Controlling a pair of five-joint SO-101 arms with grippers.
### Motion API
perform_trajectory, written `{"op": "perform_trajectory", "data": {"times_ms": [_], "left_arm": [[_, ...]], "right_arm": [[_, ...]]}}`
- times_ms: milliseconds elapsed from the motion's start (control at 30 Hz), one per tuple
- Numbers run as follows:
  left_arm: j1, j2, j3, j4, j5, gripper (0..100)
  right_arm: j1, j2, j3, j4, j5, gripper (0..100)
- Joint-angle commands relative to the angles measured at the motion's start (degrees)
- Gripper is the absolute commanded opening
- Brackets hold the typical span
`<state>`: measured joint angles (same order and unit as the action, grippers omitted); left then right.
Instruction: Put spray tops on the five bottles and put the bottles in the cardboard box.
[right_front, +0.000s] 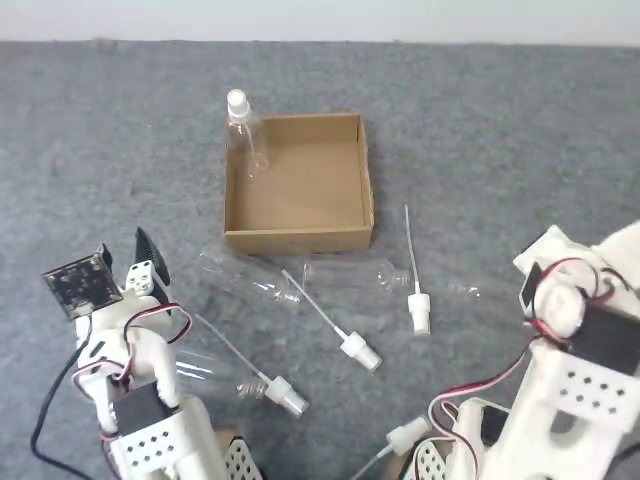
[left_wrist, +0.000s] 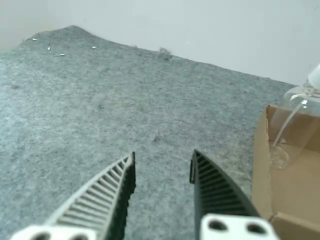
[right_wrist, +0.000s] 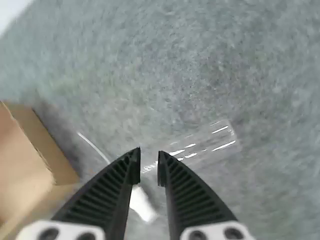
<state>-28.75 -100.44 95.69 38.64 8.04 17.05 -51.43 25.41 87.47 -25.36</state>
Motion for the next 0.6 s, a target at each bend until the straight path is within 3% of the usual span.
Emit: {"op": "perform_trajectory", "data": {"times_ms": [0,567], "left_arm": [[-0.35,-0.88,-0.66,-1.93,0.18,17],[-0.35,-0.88,-0.66,-1.93,0.18,17]], "right_arm": [[-0.22,1.19,-3.08,0.48,15.12,0.6],[-0.66,1.71,2.37,0.40,53.63,0.9]]}}
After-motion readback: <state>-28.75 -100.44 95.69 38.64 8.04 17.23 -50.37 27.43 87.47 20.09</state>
